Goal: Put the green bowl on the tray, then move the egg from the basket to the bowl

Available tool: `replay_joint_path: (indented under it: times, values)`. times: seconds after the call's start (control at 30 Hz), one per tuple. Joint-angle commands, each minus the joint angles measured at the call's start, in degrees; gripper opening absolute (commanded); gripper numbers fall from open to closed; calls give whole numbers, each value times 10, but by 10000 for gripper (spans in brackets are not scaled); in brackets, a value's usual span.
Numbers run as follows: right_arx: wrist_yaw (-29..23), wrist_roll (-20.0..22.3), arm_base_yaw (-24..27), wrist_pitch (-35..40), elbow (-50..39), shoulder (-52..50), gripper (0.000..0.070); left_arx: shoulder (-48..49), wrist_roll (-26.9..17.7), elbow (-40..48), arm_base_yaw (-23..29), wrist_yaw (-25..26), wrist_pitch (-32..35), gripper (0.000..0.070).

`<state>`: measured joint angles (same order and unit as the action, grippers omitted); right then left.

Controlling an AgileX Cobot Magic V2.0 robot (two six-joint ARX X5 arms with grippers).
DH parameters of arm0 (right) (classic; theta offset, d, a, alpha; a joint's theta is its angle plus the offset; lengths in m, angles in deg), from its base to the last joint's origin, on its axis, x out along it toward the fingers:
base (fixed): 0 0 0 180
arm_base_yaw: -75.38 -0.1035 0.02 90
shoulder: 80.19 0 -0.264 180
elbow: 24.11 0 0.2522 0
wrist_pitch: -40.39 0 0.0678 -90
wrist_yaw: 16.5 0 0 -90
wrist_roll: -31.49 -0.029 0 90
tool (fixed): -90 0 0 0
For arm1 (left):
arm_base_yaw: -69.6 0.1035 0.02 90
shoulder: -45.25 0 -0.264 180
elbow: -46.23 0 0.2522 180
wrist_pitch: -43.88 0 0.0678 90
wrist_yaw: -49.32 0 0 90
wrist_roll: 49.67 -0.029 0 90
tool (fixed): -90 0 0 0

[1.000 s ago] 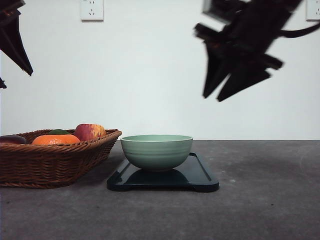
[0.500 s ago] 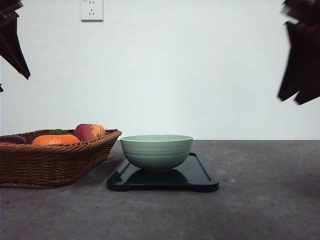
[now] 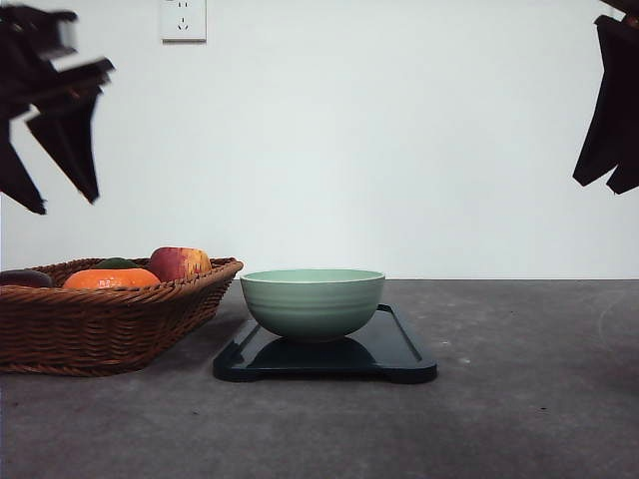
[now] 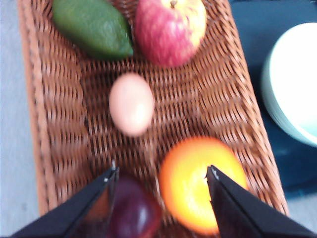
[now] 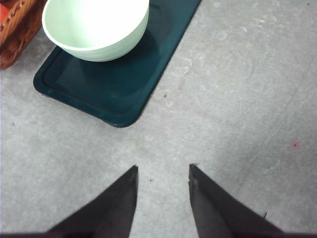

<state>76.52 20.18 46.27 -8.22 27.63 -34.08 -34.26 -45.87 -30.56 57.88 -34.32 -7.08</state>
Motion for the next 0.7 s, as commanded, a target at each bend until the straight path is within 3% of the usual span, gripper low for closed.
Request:
replay_joint_path:
  times: [0.0, 0.1, 0.37, 0.67]
  values:
    - [-1, -7, -3, 6, 2, 2, 193, -32, -10, -34, -3, -4, 5, 414]
    - [-1, -8, -3, 6, 2, 2, 193, -81, -10, -75, -4, -6, 1, 472]
    - [-1, -15, -3, 6, 2, 2, 193, -189, -10, -157, -4, -16, -23, 470]
    - [-1, -18, -3, 6, 2, 2, 193, -251, -10, -163, -4, -35, -20, 467]
